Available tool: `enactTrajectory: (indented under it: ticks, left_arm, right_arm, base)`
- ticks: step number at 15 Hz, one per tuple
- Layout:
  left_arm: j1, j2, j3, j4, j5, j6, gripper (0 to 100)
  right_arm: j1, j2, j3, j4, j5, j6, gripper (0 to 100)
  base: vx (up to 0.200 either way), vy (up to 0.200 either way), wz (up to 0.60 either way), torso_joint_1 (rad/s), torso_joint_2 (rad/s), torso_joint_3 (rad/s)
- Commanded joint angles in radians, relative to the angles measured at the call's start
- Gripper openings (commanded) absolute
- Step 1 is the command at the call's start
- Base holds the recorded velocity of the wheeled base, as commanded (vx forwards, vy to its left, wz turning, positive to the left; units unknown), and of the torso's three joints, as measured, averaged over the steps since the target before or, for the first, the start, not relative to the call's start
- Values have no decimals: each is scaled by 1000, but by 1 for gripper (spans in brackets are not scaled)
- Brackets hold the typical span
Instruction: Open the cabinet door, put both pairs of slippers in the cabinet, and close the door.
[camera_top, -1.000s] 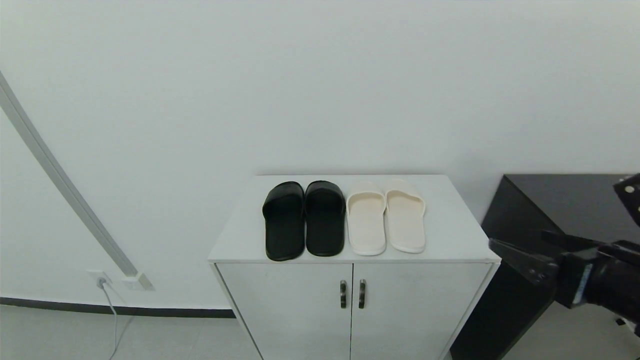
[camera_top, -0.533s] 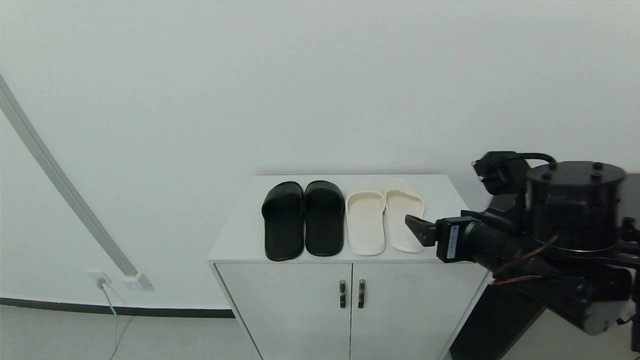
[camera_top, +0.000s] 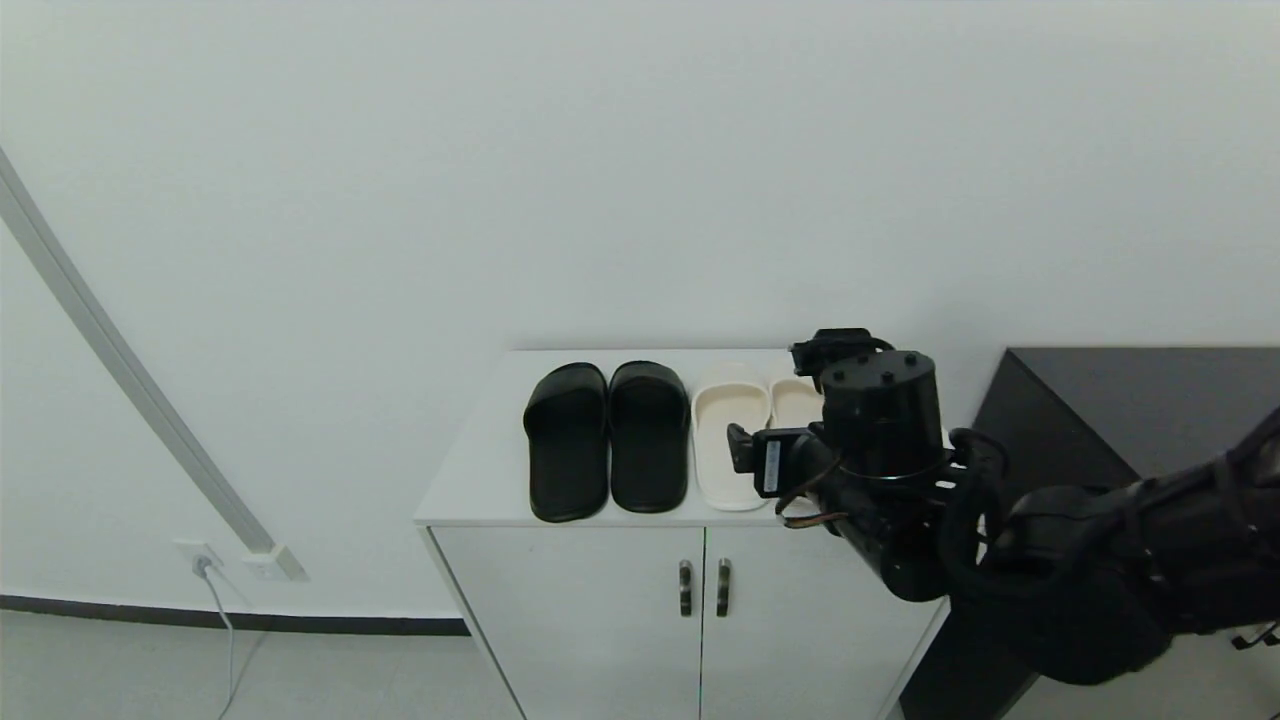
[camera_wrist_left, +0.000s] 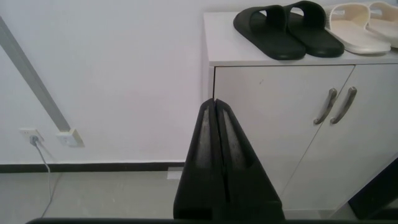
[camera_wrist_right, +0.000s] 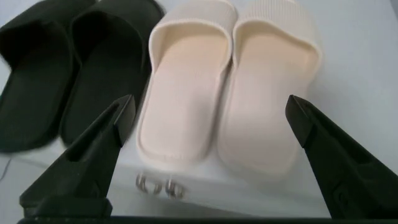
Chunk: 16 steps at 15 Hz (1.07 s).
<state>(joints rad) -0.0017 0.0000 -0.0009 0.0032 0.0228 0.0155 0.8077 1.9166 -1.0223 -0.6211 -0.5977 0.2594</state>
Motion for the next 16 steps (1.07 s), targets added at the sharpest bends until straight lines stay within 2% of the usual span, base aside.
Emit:
enactTrajectory:
  ticks: [1, 6, 16]
  left_arm:
    - [0, 2, 1, 0, 0, 0, 0]
    - [0, 2, -1, 0, 0, 0, 0]
    - [0, 2, -1, 0, 0, 0, 0]
  right_arm:
    - [-42, 128, -111, 3, 1, -9, 100]
    - [-111, 260, -232, 4, 7, -11, 100]
    - [-171, 429, -501, 6, 10, -84, 100]
  base:
    - [0, 0, 0, 0, 0, 0]
    - [0, 0, 0, 0, 0, 0]
    - [0, 0, 0, 0, 0, 0]
